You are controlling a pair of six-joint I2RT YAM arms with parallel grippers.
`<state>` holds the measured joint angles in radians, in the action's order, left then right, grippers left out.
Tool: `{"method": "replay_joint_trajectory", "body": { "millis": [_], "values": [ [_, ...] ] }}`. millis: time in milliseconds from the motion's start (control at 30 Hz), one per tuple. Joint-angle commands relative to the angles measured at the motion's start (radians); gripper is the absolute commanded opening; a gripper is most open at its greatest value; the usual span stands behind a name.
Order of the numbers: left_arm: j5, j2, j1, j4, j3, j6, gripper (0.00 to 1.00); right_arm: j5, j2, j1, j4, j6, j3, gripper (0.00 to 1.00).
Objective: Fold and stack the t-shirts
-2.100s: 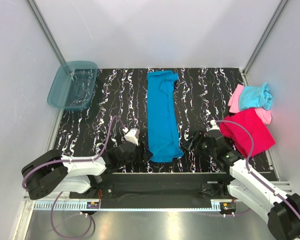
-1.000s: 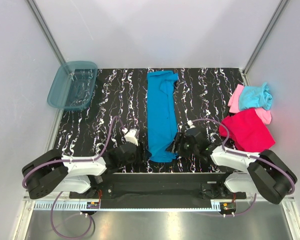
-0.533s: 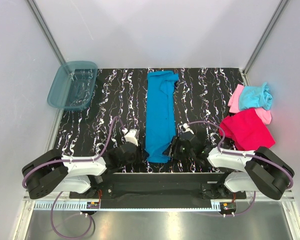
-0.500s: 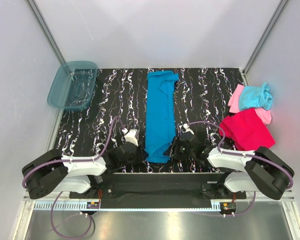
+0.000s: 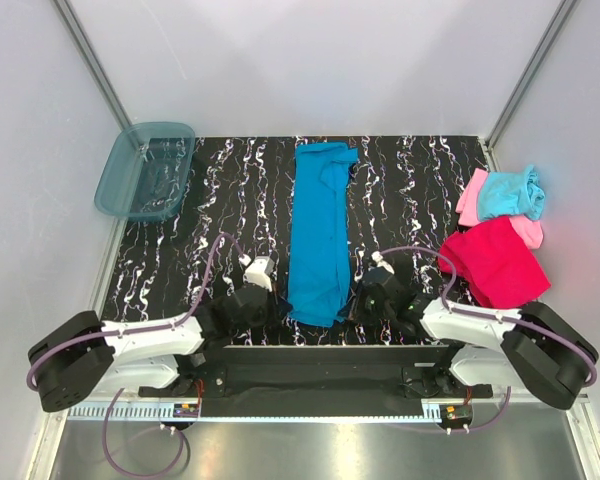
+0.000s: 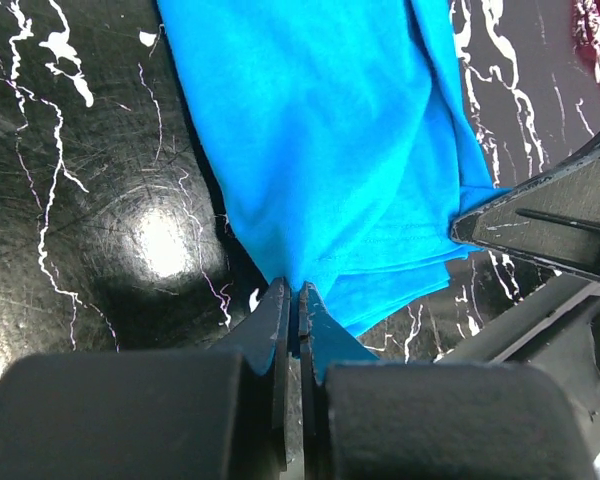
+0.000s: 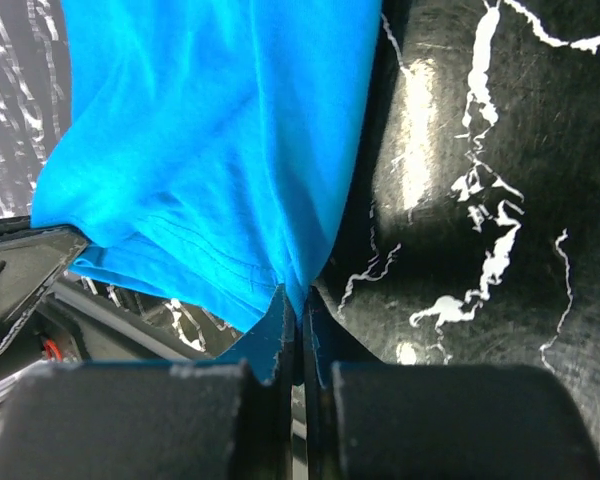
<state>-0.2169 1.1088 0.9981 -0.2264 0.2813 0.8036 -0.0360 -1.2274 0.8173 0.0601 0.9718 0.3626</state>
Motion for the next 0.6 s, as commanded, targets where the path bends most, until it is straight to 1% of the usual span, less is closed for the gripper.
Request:
{"method": "replay_joint_trajectory", "body": {
  "millis": [0, 67, 100, 200, 333, 367, 400, 433, 500, 567],
  "values": [
    [-0.029, -0.049, 0.011, 0.008, 0.035, -0.015, 0.00, 0.030, 0.060, 0.011, -0.043, -0.001, 0.001, 0.00],
    [-0.029, -0.072, 0.014, 0.021, 0.044, -0.015, 0.00, 0.053, 0.095, 0.011, -0.054, -0.004, 0.019, 0.00],
    [-0.027, -0.078, 0.016, 0.036, 0.047, -0.015, 0.00, 0.056, 0.111, 0.011, -0.095, -0.007, 0.030, 0.00],
    [-0.027, -0.095, 0.019, 0.067, 0.073, -0.020, 0.00, 0.071, 0.154, 0.013, -0.140, -0.022, 0.079, 0.00],
    [-0.022, -0.090, 0.025, 0.073, 0.111, -0.034, 0.00, 0.070, 0.138, 0.011, -0.160, -0.053, 0.143, 0.00],
    [-0.019, -0.081, 0.025, 0.075, 0.114, -0.034, 0.00, 0.064, 0.123, 0.011, -0.158, -0.054, 0.147, 0.03],
    [-0.019, -0.078, 0.027, 0.073, 0.114, -0.032, 0.00, 0.053, 0.112, 0.013, -0.157, -0.054, 0.147, 0.08],
    [-0.019, -0.075, 0.028, 0.073, 0.113, -0.026, 0.00, 0.047, 0.105, 0.011, -0.152, -0.053, 0.141, 0.16],
    [-0.024, -0.078, 0.033, 0.067, 0.096, -0.018, 0.00, 0.039, 0.092, 0.013, -0.123, -0.039, 0.121, 0.30],
    [-0.030, -0.084, 0.033, 0.065, 0.084, -0.011, 0.00, 0.016, 0.092, 0.011, -0.108, -0.024, 0.092, 0.35]
  ]
}}
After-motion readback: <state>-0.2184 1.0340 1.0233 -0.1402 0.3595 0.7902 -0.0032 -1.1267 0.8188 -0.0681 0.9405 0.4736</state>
